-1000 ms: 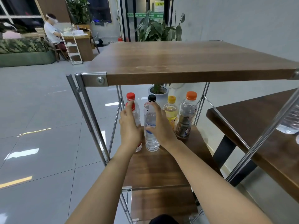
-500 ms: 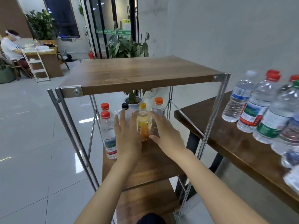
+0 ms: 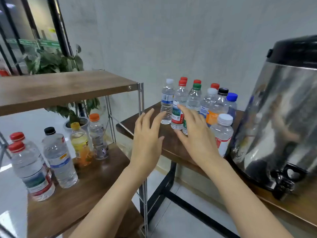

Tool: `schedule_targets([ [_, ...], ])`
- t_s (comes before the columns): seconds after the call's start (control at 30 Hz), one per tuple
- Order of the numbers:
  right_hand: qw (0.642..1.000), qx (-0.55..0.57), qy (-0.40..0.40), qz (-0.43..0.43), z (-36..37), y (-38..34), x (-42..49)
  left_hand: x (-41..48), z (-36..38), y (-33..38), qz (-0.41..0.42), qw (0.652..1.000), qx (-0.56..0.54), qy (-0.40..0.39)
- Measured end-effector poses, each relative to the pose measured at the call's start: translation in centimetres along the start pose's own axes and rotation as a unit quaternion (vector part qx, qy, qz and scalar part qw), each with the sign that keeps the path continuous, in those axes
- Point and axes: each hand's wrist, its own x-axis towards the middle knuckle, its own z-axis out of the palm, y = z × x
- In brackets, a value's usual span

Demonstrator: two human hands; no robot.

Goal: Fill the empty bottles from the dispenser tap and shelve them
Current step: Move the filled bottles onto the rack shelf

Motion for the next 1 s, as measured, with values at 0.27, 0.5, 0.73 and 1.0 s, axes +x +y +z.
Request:
schedule_targets([
  [0.27, 0.983, -0.133, 0.12, 0.037, -2.3, 7.1, -0.8, 8.9, 4.7, 4.8, 0.161, 0.981, -0.037, -0.106],
  [0.5, 0.986, -0.076, 0.044, 0.141, -1.2, 10.0, -1.7, 15.4, 8.7, 7.2, 0.195, 0.947, -0.119, -0.226],
  [0.73, 0.984, -0.055, -0.001, 0.168, -0.3, 10.3, -2.5, 16.2, 10.7, 8.7, 0.181, 0.922, -0.218, -0.264],
  [1.0, 0.985, -0.001, -0.005, 0.172, 0.1, 10.2, -3.0, 14.8, 11.1, 8.3, 0.176, 0.915, -0.264, -0.25],
])
